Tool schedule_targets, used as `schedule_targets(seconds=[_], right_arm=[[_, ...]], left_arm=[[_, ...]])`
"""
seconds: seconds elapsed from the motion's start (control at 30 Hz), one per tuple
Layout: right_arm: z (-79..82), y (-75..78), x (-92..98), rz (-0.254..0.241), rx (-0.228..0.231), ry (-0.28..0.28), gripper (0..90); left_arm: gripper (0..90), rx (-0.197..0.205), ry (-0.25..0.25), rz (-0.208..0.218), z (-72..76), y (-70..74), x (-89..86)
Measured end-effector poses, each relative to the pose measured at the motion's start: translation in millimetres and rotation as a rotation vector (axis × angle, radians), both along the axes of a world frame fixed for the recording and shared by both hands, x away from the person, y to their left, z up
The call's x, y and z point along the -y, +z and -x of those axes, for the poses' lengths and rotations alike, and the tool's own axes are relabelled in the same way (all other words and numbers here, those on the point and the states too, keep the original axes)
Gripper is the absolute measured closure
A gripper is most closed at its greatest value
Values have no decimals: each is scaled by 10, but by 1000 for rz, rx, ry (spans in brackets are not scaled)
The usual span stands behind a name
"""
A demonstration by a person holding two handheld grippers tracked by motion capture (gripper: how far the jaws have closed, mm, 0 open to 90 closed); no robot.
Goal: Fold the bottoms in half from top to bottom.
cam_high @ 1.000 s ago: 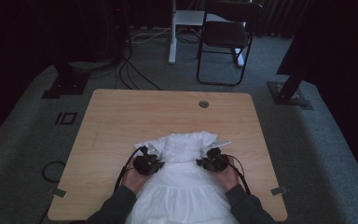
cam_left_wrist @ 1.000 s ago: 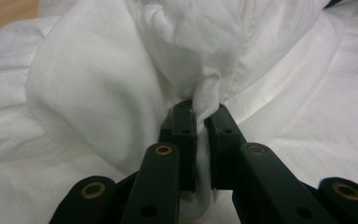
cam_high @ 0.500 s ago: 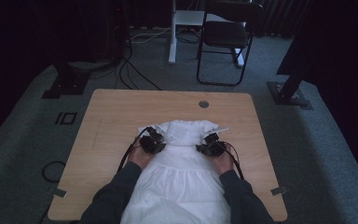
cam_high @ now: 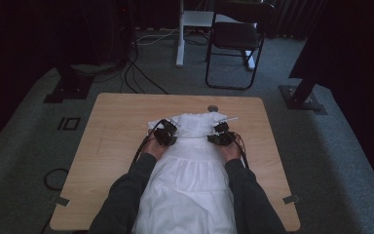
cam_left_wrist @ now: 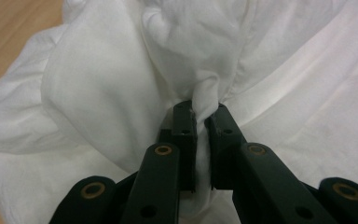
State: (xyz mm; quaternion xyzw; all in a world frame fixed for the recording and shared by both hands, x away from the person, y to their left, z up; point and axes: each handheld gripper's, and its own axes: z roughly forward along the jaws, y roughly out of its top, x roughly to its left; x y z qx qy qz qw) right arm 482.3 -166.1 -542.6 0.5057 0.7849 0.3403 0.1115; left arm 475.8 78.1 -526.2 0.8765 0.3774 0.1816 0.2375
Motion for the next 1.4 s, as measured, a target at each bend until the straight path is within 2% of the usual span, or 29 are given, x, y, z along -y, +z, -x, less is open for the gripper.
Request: schedule_targets(seconds=[0.13, 0.17, 0.2, 0.27, 0.3, 0.37, 0.4, 0.43, 0.47, 0.5, 0.53, 0.6, 0.63, 0.67, 0.7, 0.73, 0.77, 0.9, 0.93, 0.97, 1.0, 1.03, 1.07, 1.1, 1.13, 1.2, 1.33, 1.37, 1.4], right_arm=[[-63, 29, 3, 11, 7, 11, 838], [-56, 59, 13, 1, 9, 11, 839], [-56, 59, 13, 1, 9, 11, 839], [-4, 254, 96, -56, 62, 16, 839], [18, 348, 123, -78, 79, 18, 840], [73, 551, 169, -102, 136, 31, 841], [73, 551, 169, -102, 136, 31, 841], [150, 762, 194, -106, 202, 40, 842], [201, 862, 205, -105, 235, 45, 842], [255, 949, 216, -104, 260, 50, 842], [314, 1022, 229, -100, 281, 59, 843], [446, 1109, 258, -98, 308, 81, 842], [519, 1122, 269, -95, 315, 92, 842], [519, 1122, 269, -95, 315, 92, 842], [699, 1079, 295, -89, 320, 123, 842], [757, 1044, 303, -92, 317, 131, 842], [828, 978, 307, -97, 306, 141, 842], [1055, 585, 246, -59, 224, 190, 842], [1055, 585, 246, -59, 224, 190, 842], [1140, 360, 204, -41, 170, 209, 842], [1140, 360, 204, -41, 170, 209, 842], [1187, 213, 174, -35, 128, 222, 842], [1187, 213, 174, -35, 128, 222, 842], [1211, 129, 146, -30, 102, 239, 840], [1222, 98, 120, -27, 93, 243, 839], [1228, 69, 68, -9, 89, 252, 839], [1204, 64, 19, -16, 81, 247, 838], [1174, 54, -11, -23, 73, 243, 838], [1174, 54, -11, -23, 73, 243, 838]], left_arm=[[858, -20, 7, 43, -31, 17, -43], [864, -11, 15, 100, -16, 96, -107], [866, -11, 15, 100, -16, 96, -107], [869, 12, 16, 168, 15, 247, -192], [870, 53, 16, 250, 68, 456, -275], [870, 86, 8, 322, 155, 687, -335], [871, 86, 8, 322, 155, 687, -335], [870, 125, -14, 359, 288, 892, -353], [870, 125, -14, 359, 288, 892, -353], [870, 151, -42, 382, 443, 1031, -357], [870, 160, -57, 386, 526, 1074, -356], [869, 170, -73, 383, 606, 1101, -356], [868, 174, -99, 384, 772, 1098, -370], [868, 174, -99, 384, 772, 1098, -370], [867, 167, -112, 383, 878, 1051, -376], [867, 162, -123, 369, 934, 1011, -380], [867, 140, -134, 342, 1071, 867, -384], [865, 47, -130, 283, 1273, 495, -385], [865, 47, -130, 283, 1273, 495, -385], [865, 17, -135, 249, 1313, 367, -379], [865, 0, -135, 230, 1333, 293, -375], [864, -40, -138, 176, 1369, 117, -355], [863, -40, -138, 176, 1369, 117, -355], [862, -41, -146, 98, 1355, -16, -330], [862, -39, -149, 75, 1320, -58, -328], [861, -59, -140, 93, 1207, -76, -358], [860, -42, -124, 50, 1046, -51, -355], [859, -30, -126, 14, 944, -37, -340], [859, -30, -126, 14, 944, -37, -340]])
